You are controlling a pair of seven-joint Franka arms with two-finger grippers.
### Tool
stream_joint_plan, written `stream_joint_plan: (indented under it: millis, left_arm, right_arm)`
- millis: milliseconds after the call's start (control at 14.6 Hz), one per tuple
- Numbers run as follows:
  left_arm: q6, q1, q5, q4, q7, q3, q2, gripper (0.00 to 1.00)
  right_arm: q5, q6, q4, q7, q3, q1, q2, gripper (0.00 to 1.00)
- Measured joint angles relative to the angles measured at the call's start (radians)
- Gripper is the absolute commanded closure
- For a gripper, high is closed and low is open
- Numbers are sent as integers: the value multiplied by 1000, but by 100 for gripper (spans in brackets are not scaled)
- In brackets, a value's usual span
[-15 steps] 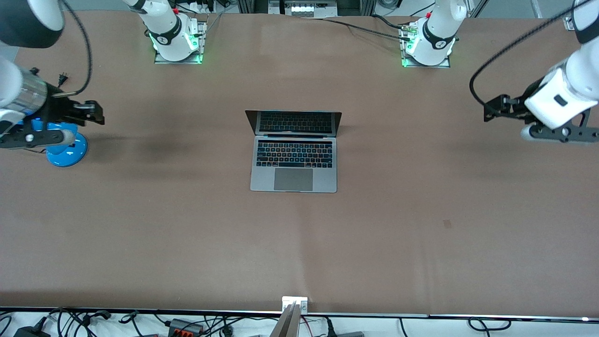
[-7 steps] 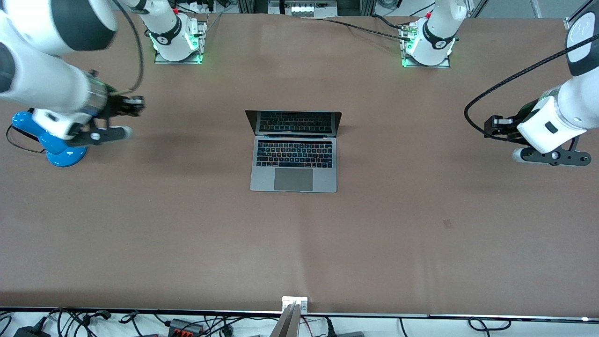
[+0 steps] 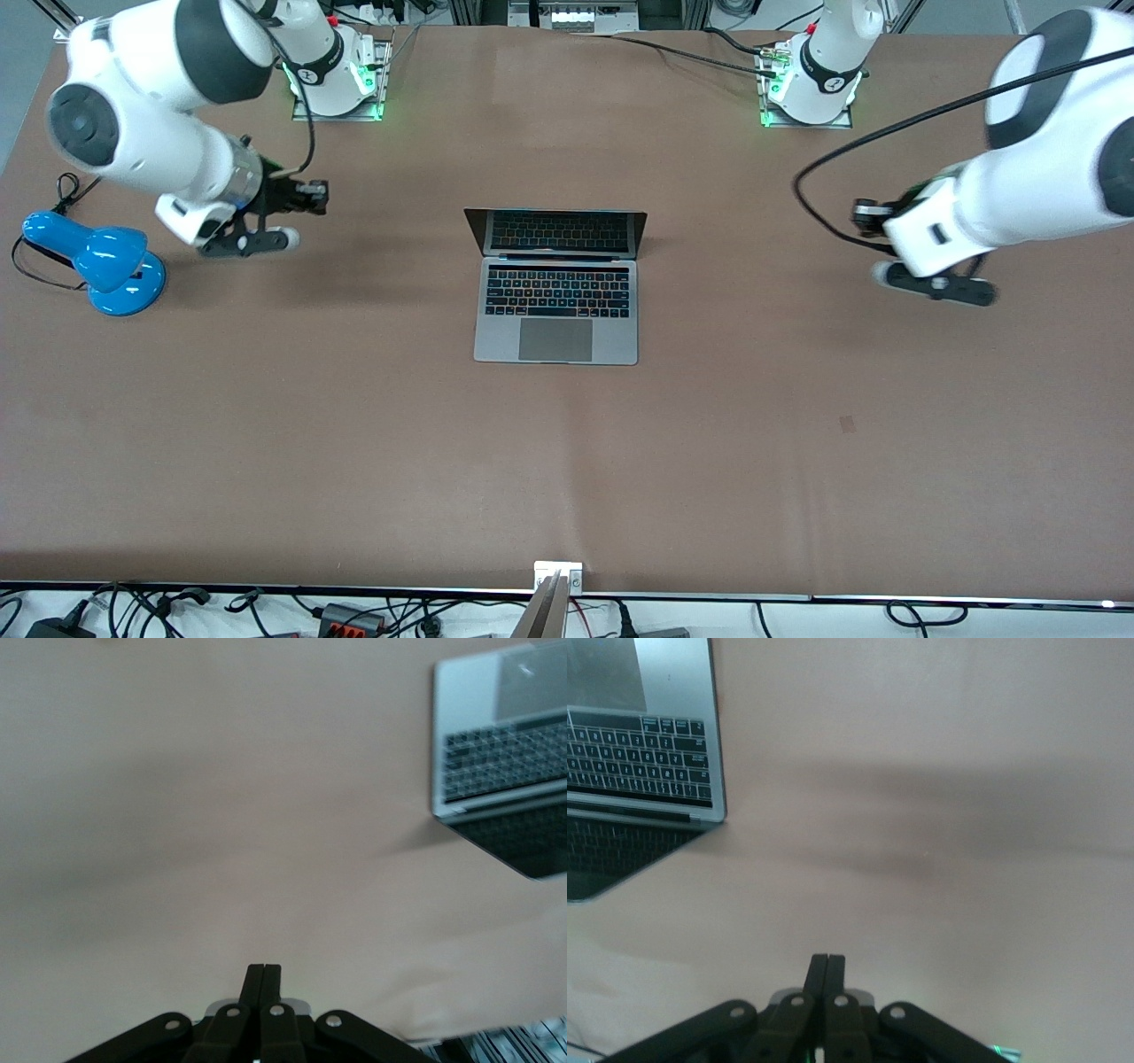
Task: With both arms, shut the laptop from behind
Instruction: 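Move both grippers toward the laptop's raised screen from behind, then lower both grippers onto the back of the laptop screen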
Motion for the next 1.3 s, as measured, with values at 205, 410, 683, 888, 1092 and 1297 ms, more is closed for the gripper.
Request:
stream_joint_plan:
  millis: [205,410,683,888,1092,1297]
  left_arm:
    - [35,0,-20,-55,-67,-91,4,99]
    - [80,-2,-21,-116,-181,-207,4,99]
    - [277,-5,-21,-268,-362,-373,-3,99]
    - [432,-10,-21,-381,-435,-452,-7,99]
    - [505,-9,-21,-444,-451,-482,-9,99]
    - [640,-9,-21,-501,-472,-505,-9,99]
  right_arm:
    - [53,59,-109,5,3,51,-68,100]
    - [122,84,-138,6,4,81,-78,100]
    - [213,132,-155,13,6,175,-41,100]
    - [237,172,-157,63,7,243,-8,100]
    - [238,246,-162,141,8,332,42,100]
    - [239,306,-164,156,7,353,99,100]
